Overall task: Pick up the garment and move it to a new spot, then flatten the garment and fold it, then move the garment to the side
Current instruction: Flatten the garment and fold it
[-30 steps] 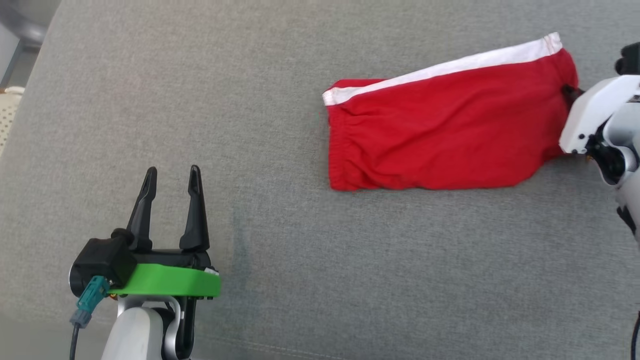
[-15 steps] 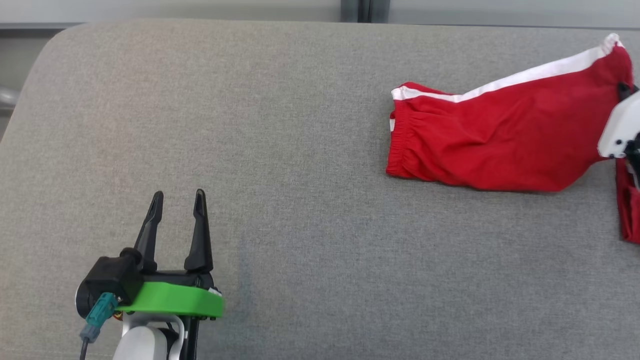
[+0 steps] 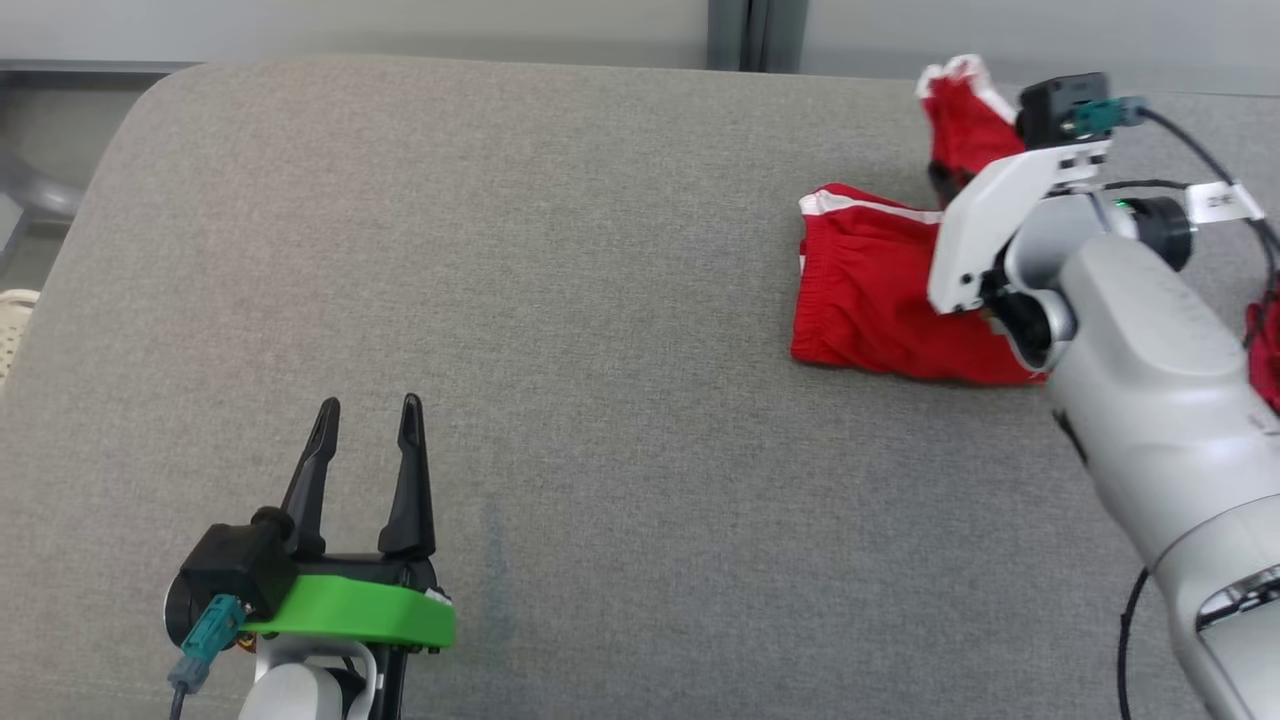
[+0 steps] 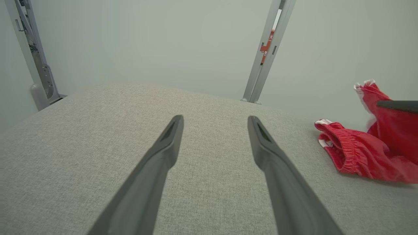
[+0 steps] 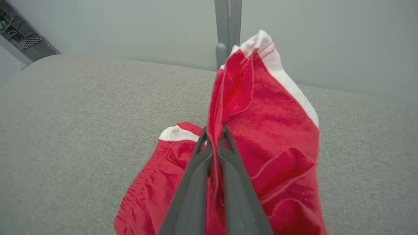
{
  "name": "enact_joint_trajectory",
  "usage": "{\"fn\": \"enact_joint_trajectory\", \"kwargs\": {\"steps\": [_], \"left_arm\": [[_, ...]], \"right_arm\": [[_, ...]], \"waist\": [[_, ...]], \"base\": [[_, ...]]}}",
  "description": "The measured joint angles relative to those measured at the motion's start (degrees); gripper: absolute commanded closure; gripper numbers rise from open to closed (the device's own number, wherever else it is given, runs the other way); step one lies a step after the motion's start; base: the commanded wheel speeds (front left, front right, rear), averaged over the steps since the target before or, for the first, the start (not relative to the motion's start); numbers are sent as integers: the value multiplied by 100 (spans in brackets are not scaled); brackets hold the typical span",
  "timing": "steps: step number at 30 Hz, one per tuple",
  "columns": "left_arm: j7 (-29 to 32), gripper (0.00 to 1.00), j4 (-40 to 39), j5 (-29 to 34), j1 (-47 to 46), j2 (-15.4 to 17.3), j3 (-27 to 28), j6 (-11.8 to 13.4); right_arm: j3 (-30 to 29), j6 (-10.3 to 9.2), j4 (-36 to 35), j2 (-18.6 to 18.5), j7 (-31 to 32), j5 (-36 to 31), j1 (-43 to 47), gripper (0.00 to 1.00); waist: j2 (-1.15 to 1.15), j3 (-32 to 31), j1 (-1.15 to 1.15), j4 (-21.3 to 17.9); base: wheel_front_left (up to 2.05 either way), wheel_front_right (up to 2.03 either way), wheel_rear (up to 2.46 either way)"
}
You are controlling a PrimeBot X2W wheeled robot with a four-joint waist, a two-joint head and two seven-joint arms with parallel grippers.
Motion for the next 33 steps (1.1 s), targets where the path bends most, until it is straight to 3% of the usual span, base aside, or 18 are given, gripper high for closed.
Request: {"fn": "enact_joint_trajectory", "kwargs": {"steps": [10,11,12,16,21,25,28,30,31,33], "left_arm": [[0,0,0,-148,-69,0,-112,54],[0,0,0,-149,-74,0,-120,58],[0,0,0,-152,-76,0,-126,60],[0,0,8,-157,-78,0,-110,78],[0,0,7,-138,-70,0,-18,97],[0,0,9,-94,-68,0,41,82],[0,0,18,-90,-69,0,18,67],[0,0,9,-90,-73,0,-16,52],[0,0,3,-90,-76,0,-32,51],[0,0,-2,-90,-97,0,-62,47]], "right_arm": [[124,0,-7,506,481,-254,205,100],[118,0,-7,526,487,-255,230,54],[99,0,-11,553,502,-250,260,0],[-5,0,-332,628,460,-36,350,0],[-172,0,-1307,661,660,779,481,0],[-432,0,-1892,116,868,916,515,0],[-690,-4,-1856,-405,1031,512,619,0],[-868,-4,-1745,-575,1111,283,629,55],[-937,-4,-1677,-631,1171,143,630,95],[-1023,-4,-1557,-690,1270,-63,648,100]], "waist": [[0,157,0,223],[0,168,0,236],[0,181,0,251],[0,183,0,254],[0,132,0,157],[0,85,0,37],[0,61,0,-49],[0,71,0,-74],[0,88,0,-77],[0,133,0,-69]], "base": [[0,0,0],[0,0,0],[0,0,0],[0,0,0],[0,0,0],[0,0,0],[0,0,0],[0,0,0],[0,0,0],[0,0,0]]}}
